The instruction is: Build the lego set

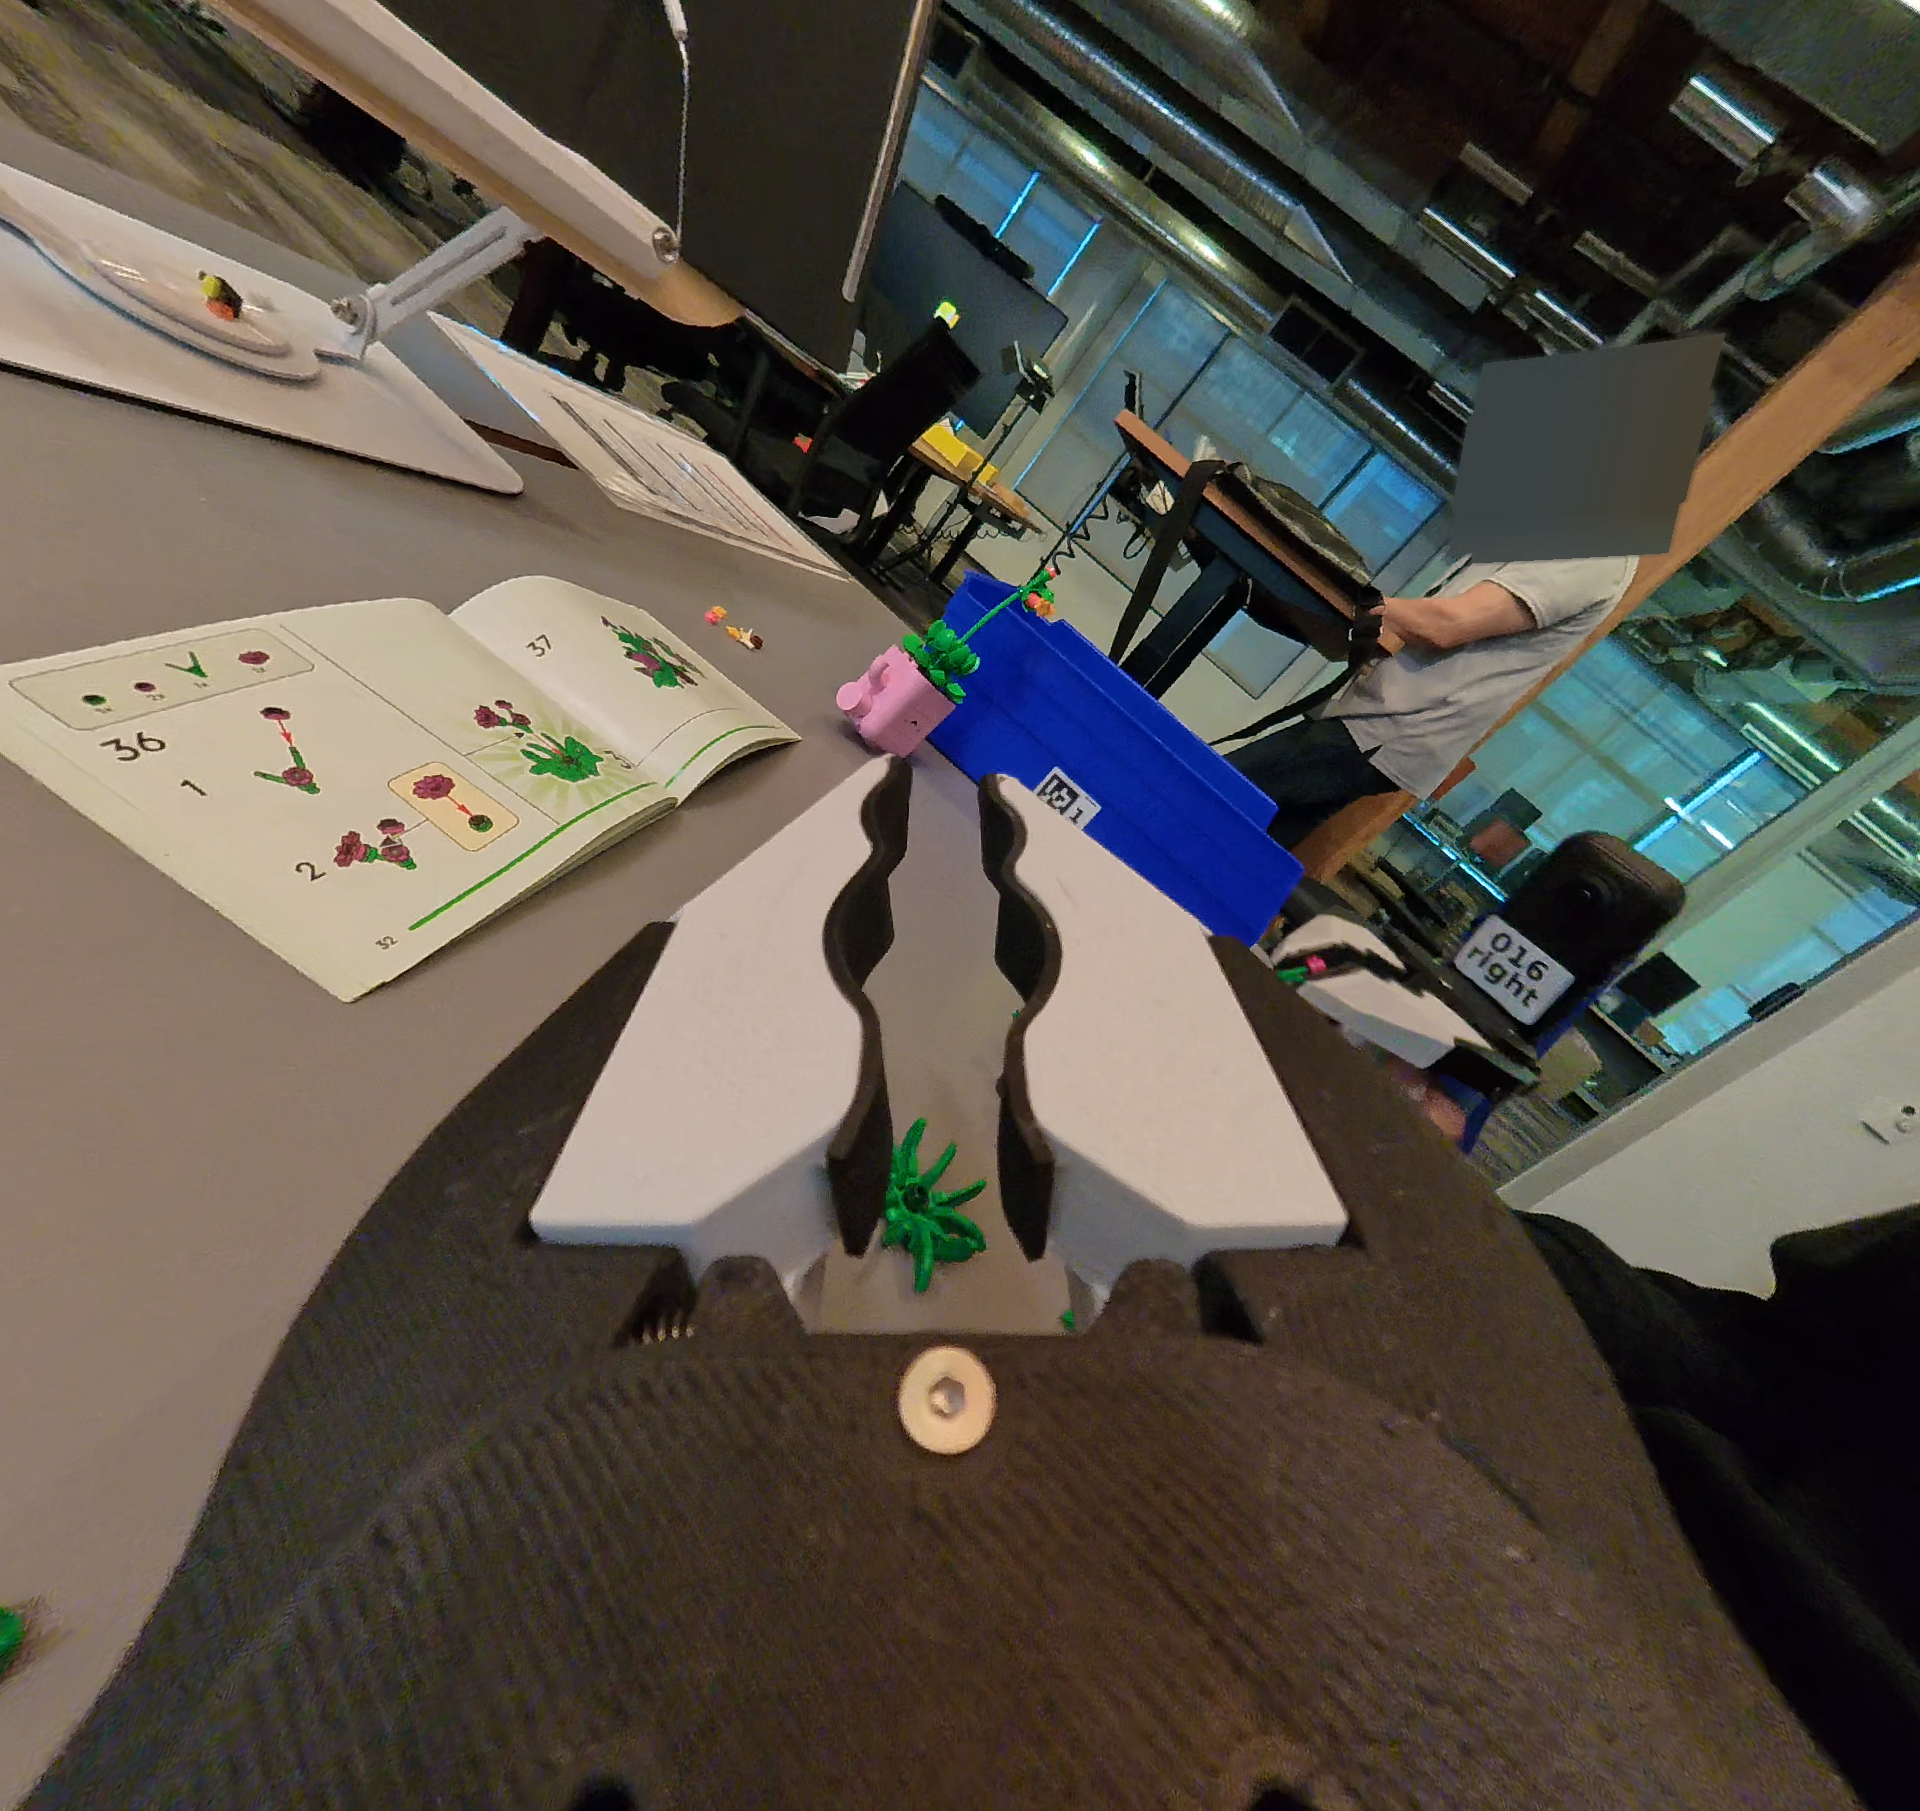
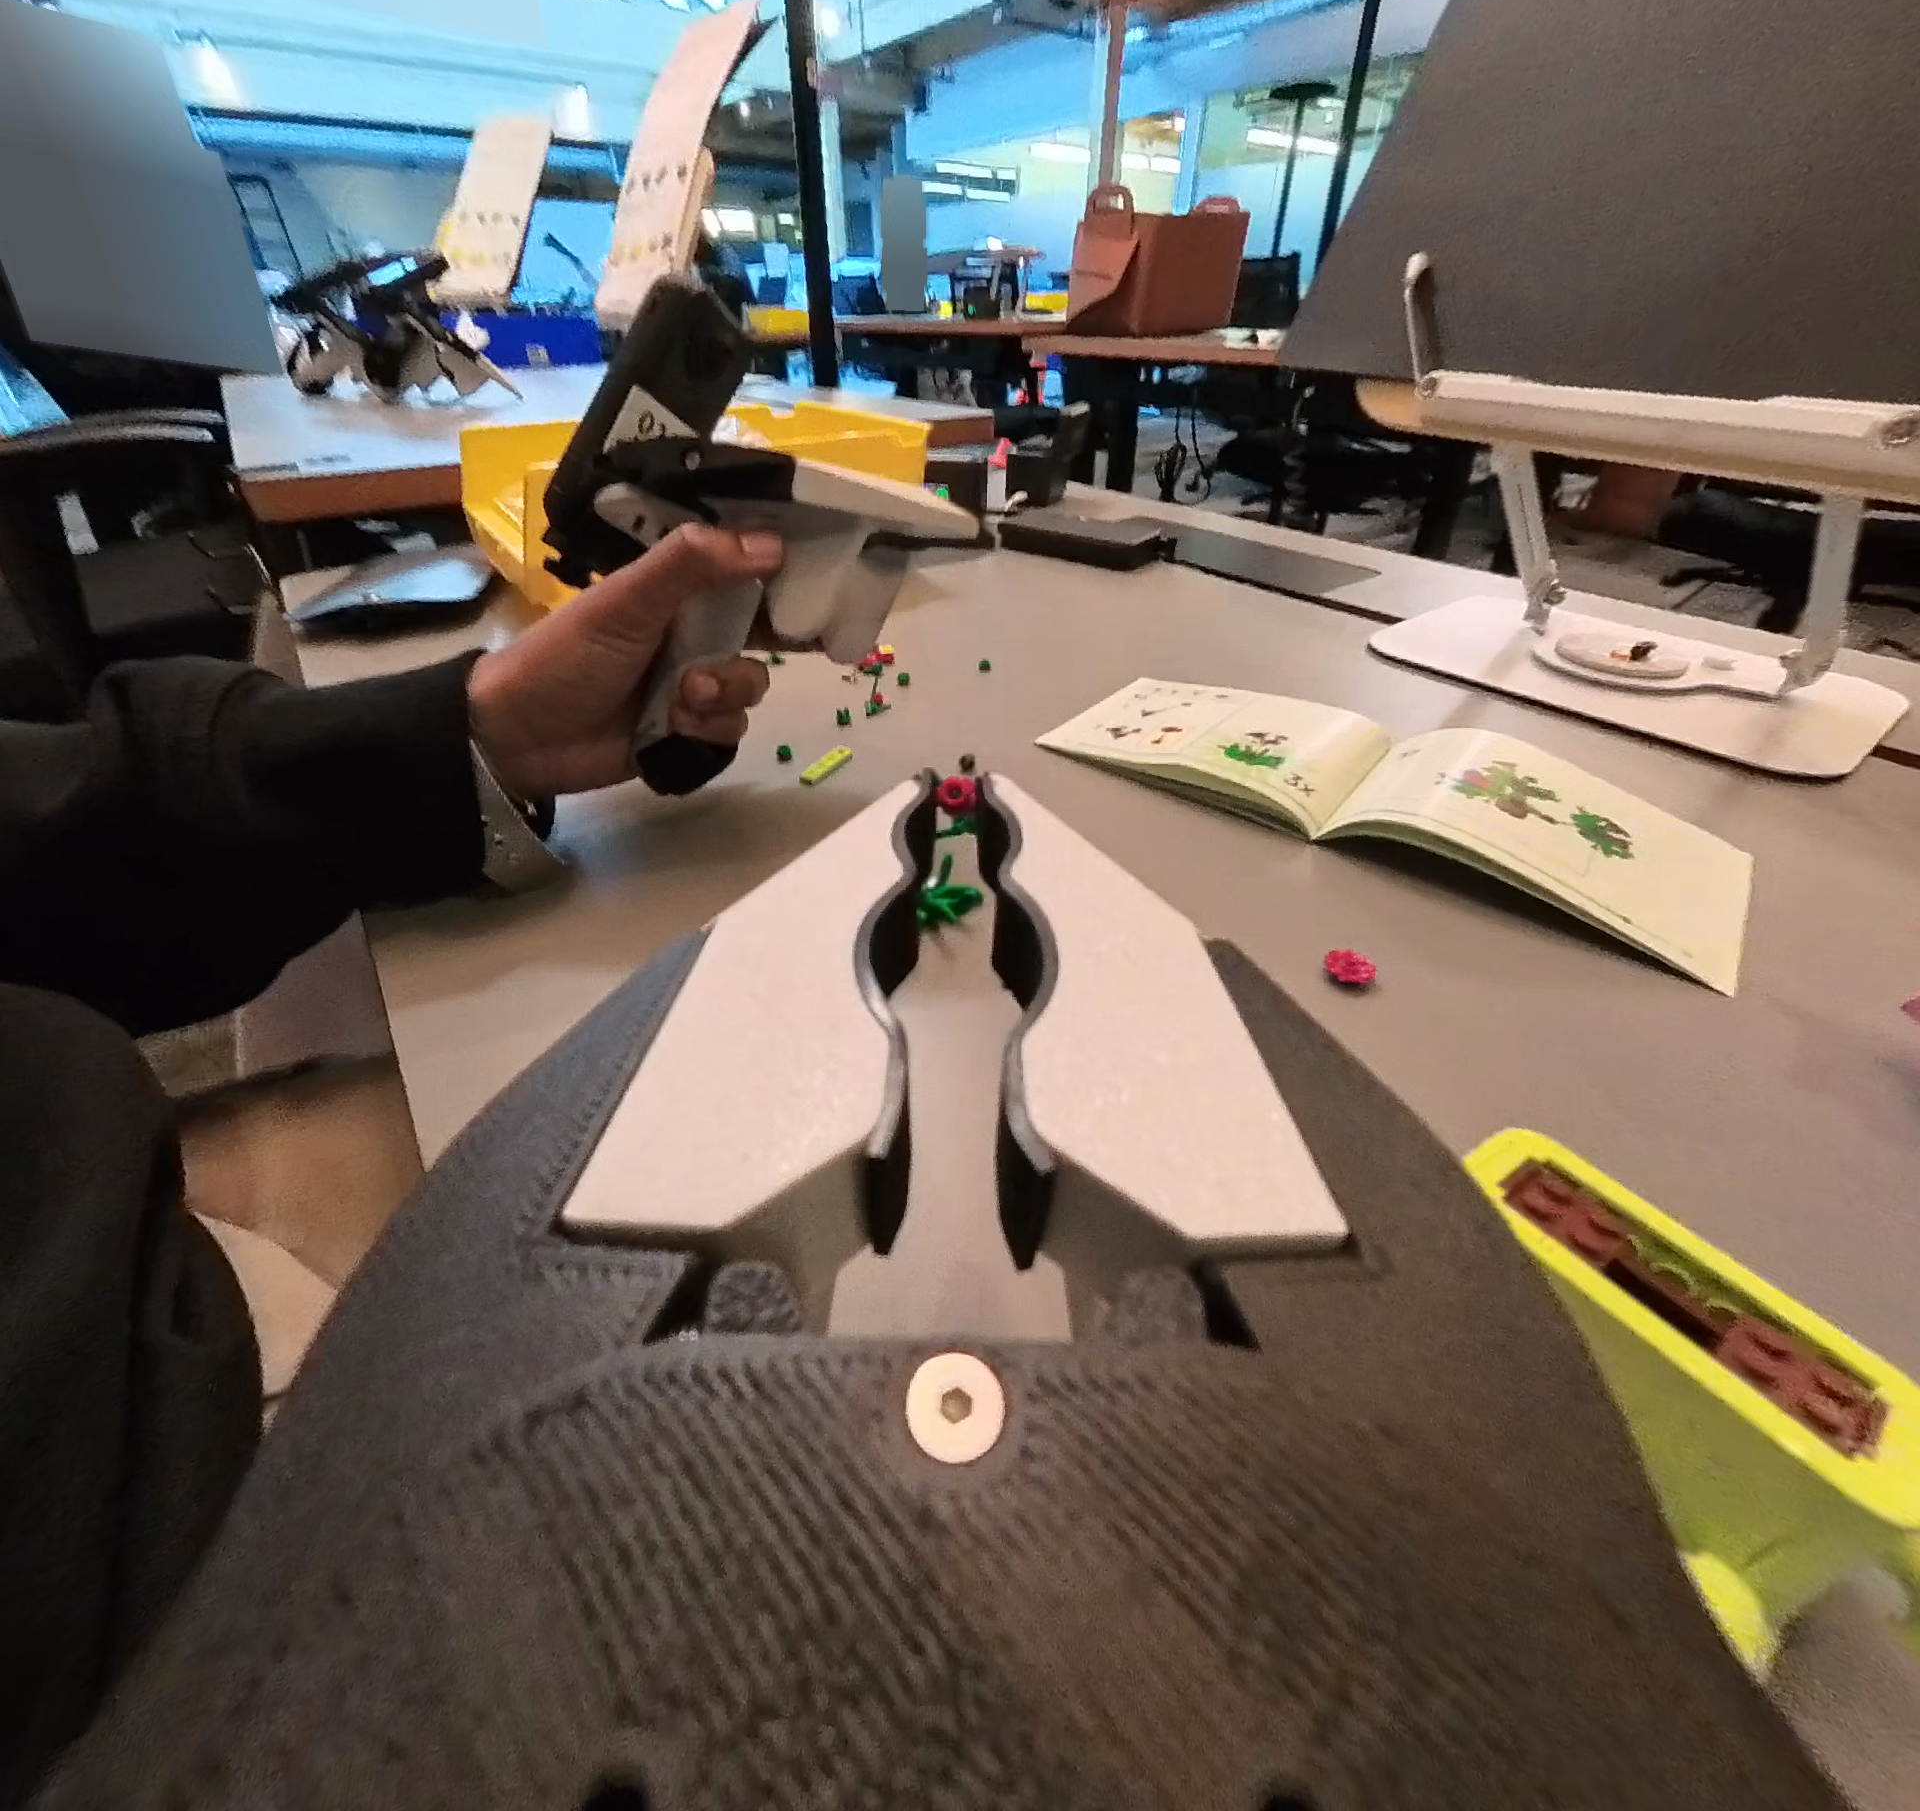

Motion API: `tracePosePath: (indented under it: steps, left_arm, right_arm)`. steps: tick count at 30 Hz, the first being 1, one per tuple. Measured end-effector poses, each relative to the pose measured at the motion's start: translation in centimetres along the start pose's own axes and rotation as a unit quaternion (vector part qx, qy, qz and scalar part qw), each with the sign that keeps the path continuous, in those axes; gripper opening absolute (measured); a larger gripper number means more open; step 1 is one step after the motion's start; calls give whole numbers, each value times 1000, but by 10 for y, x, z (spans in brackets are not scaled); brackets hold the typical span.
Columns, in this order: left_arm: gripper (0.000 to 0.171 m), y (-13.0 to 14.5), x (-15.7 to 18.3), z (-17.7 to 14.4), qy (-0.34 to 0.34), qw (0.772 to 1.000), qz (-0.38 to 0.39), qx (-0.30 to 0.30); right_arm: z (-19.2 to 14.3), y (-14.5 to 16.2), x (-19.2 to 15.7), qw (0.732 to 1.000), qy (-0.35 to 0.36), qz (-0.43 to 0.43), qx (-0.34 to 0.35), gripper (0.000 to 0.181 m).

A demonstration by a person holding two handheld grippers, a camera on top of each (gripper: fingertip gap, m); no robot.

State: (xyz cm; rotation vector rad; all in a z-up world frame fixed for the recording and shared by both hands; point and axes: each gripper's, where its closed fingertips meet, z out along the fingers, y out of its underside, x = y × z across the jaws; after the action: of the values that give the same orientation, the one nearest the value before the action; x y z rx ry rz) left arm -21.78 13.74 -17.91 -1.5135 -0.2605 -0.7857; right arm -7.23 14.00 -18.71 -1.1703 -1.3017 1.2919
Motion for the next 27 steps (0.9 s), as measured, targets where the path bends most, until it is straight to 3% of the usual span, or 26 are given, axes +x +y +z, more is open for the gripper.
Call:
tracePosePath:
  steps: [4, 16, 24, 27]
  left_arm:
    - [12, 4, 2, 3, 5, 1000, 1, -10]
    - [13, -12, 0, -11, 16, 999, -27, 25]
    - [17, -19, -1, -18, 36, 997, -55, 50]
    - [17, -17, -6, -18, 16, 998, -45, 42]
  right_arm:
    - [2, 1, 9, 999, -12, 45, -4, 4]
    - [22, 29, 10, 993, -9, 50, -106, 5]
    - [35, 31, 9, 992, -31, 49, -114, 5]
    - [37, 33, 6, 991, -40, 43, -120, 5]
